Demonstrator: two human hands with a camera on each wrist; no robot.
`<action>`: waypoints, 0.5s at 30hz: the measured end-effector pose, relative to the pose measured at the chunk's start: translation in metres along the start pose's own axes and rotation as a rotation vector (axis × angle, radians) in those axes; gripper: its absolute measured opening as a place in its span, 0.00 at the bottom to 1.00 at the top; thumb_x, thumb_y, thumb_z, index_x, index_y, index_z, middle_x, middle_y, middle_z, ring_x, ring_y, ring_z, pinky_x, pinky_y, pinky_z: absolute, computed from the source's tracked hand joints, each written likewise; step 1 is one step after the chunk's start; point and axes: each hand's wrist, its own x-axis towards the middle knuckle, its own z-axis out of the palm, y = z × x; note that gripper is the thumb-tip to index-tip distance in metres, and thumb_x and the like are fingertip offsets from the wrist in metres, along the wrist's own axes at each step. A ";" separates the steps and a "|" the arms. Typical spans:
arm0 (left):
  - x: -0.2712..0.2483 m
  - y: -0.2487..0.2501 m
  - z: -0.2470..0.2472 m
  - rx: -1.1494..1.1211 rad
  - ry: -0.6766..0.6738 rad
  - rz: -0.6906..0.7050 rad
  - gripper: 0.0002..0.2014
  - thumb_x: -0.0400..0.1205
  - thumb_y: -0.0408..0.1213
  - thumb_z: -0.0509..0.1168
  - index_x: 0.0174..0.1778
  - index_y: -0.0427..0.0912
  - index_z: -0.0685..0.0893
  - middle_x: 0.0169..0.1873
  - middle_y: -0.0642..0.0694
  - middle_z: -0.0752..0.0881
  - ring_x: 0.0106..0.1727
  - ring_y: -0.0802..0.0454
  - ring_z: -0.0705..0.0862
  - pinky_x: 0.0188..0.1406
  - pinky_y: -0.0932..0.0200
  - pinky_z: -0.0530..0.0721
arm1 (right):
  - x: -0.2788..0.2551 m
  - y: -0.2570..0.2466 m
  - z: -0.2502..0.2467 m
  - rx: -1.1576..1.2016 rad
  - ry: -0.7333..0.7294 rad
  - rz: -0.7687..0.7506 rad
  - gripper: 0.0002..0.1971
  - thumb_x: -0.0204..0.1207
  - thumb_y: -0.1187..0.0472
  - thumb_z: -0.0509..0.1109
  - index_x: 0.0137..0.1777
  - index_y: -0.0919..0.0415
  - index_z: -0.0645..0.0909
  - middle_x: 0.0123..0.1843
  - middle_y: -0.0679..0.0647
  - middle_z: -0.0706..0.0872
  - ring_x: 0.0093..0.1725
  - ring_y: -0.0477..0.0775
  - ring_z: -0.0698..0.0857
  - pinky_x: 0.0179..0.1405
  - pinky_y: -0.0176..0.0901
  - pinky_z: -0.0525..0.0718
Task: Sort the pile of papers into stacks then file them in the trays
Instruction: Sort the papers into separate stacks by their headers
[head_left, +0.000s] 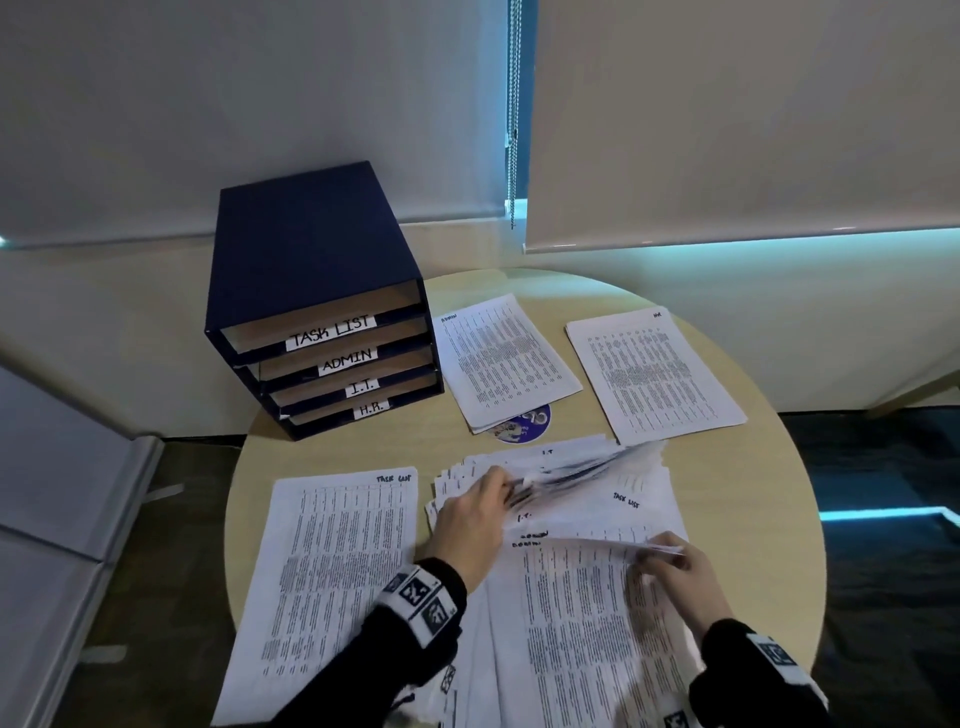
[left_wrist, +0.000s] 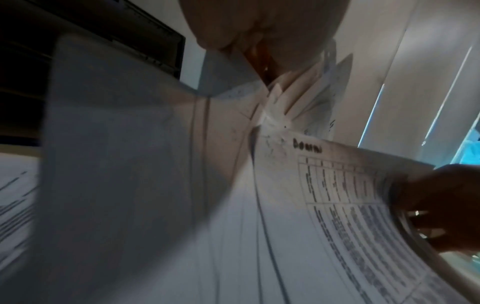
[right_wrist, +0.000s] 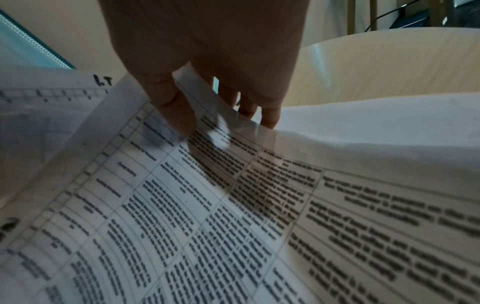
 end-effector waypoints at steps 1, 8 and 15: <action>-0.003 0.001 -0.003 0.030 -0.005 0.002 0.07 0.89 0.34 0.52 0.61 0.42 0.72 0.40 0.48 0.84 0.28 0.51 0.81 0.22 0.69 0.76 | 0.000 -0.001 0.000 -0.007 -0.001 -0.012 0.06 0.68 0.76 0.70 0.34 0.70 0.76 0.27 0.56 0.76 0.31 0.51 0.72 0.34 0.43 0.65; 0.001 0.010 -0.027 -0.182 0.196 -0.025 0.08 0.89 0.36 0.48 0.55 0.38 0.71 0.28 0.53 0.73 0.20 0.51 0.71 0.14 0.68 0.65 | -0.001 -0.011 0.000 -0.015 0.007 -0.006 0.09 0.68 0.77 0.70 0.31 0.66 0.78 0.25 0.52 0.78 0.31 0.52 0.74 0.35 0.43 0.67; 0.034 0.019 -0.088 -0.056 0.583 0.235 0.09 0.89 0.43 0.47 0.50 0.42 0.68 0.25 0.56 0.69 0.19 0.72 0.60 0.10 0.75 0.63 | -0.006 -0.016 0.002 0.056 -0.007 0.008 0.04 0.69 0.79 0.69 0.35 0.74 0.79 0.30 0.58 0.82 0.35 0.55 0.76 0.36 0.44 0.69</action>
